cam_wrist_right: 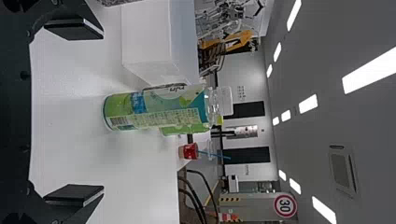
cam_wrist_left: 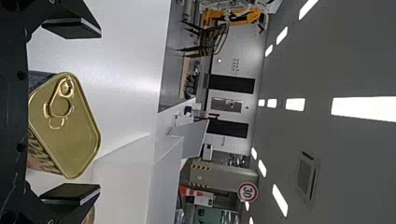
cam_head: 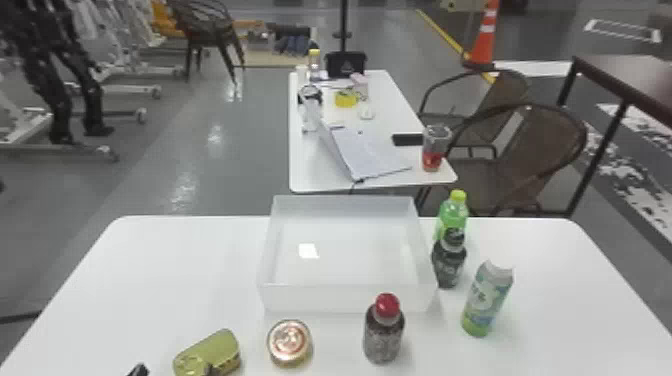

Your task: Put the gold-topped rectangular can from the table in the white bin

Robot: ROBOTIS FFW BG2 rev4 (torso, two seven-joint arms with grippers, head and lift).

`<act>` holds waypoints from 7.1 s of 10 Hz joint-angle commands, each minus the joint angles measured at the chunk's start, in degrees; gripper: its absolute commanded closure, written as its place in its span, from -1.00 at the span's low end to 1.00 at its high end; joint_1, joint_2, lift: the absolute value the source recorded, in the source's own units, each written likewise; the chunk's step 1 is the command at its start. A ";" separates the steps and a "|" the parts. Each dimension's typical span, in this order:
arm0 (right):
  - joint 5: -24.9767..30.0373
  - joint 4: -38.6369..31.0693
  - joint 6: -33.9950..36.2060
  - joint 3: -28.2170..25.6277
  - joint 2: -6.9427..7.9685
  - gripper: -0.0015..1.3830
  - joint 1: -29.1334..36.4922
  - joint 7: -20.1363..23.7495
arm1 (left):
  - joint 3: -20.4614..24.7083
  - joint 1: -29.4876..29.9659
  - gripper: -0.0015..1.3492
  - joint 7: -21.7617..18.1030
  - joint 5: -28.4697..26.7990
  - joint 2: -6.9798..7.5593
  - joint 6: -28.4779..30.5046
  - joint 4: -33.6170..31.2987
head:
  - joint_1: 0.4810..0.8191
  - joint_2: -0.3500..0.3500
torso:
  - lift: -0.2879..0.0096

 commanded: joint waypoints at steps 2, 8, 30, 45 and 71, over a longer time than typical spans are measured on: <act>0.00 0.00 0.00 0.00 0.05 -0.81 -0.09 0.03 | -0.01 -0.09 -0.80 -0.09 0.18 0.00 -0.01 0.09 | -0.60 0.00 | 0.26; -0.09 0.17 0.00 0.00 0.05 -0.81 -0.09 -0.06 | 0.70 -0.61 -0.81 -3.26 0.53 0.18 0.87 0.53 | -0.60 0.00 | 0.26; -1.23 1.23 0.00 0.18 0.05 -0.81 -0.70 0.03 | 14.85 -19.51 0.79 -47.20 -18.63 -0.17 13.97 15.38 | -0.60 0.00 | 0.26; -1.23 3.07 0.00 0.62 0.05 -0.81 -2.81 0.47 | -9.85 -48.16 0.79 -46.41 -12.92 1.41 14.32 34.63 | -0.60 0.00 | 0.26; -0.70 -0.71 -0.79 0.70 0.05 -0.81 1.41 -0.76 | 10.80 1.94 -0.74 -11.78 -4.48 -5.51 4.04 -3.60 | -0.60 0.00 | 0.26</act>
